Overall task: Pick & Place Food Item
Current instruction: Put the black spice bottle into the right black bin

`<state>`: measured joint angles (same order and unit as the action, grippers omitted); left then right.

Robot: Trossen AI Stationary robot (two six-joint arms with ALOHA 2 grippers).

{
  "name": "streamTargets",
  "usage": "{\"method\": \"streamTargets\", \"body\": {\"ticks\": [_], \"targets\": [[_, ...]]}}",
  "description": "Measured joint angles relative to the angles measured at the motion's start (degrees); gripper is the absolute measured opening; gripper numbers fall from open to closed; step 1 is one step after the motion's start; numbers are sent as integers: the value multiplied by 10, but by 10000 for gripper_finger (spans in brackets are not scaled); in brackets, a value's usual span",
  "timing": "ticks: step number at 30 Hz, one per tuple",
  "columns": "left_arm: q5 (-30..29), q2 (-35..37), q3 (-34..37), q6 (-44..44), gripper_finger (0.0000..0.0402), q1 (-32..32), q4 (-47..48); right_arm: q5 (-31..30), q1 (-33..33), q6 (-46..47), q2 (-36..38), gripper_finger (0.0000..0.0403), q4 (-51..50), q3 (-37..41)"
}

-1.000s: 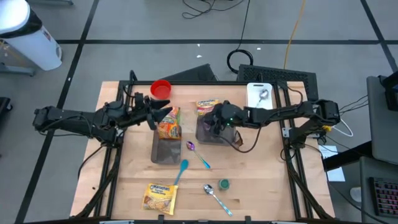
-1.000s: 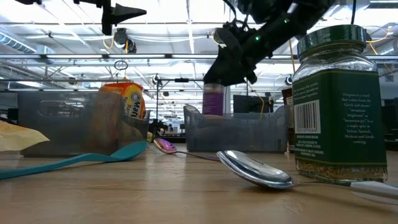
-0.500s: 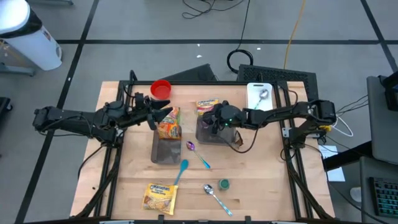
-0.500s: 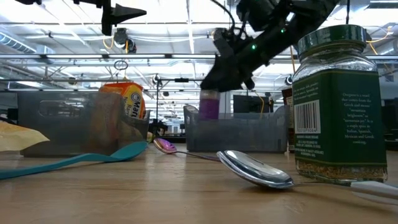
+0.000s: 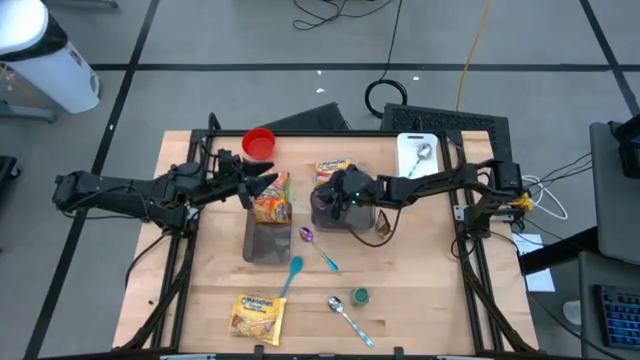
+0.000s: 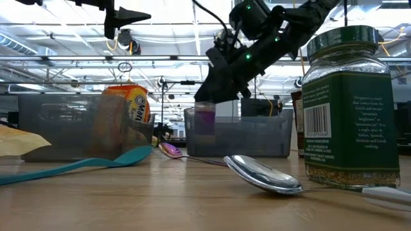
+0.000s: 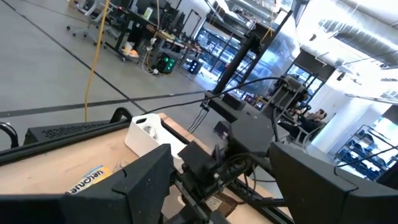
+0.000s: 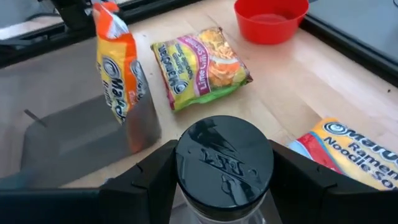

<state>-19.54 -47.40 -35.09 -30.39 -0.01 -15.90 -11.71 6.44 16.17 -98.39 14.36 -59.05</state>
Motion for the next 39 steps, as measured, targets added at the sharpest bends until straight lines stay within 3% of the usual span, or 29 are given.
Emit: {"method": "streamTargets", "body": {"ticks": [39], "targets": [[1,0,0,-1,278,0,9,-5,4,-23,-21,199,4,0]]}}
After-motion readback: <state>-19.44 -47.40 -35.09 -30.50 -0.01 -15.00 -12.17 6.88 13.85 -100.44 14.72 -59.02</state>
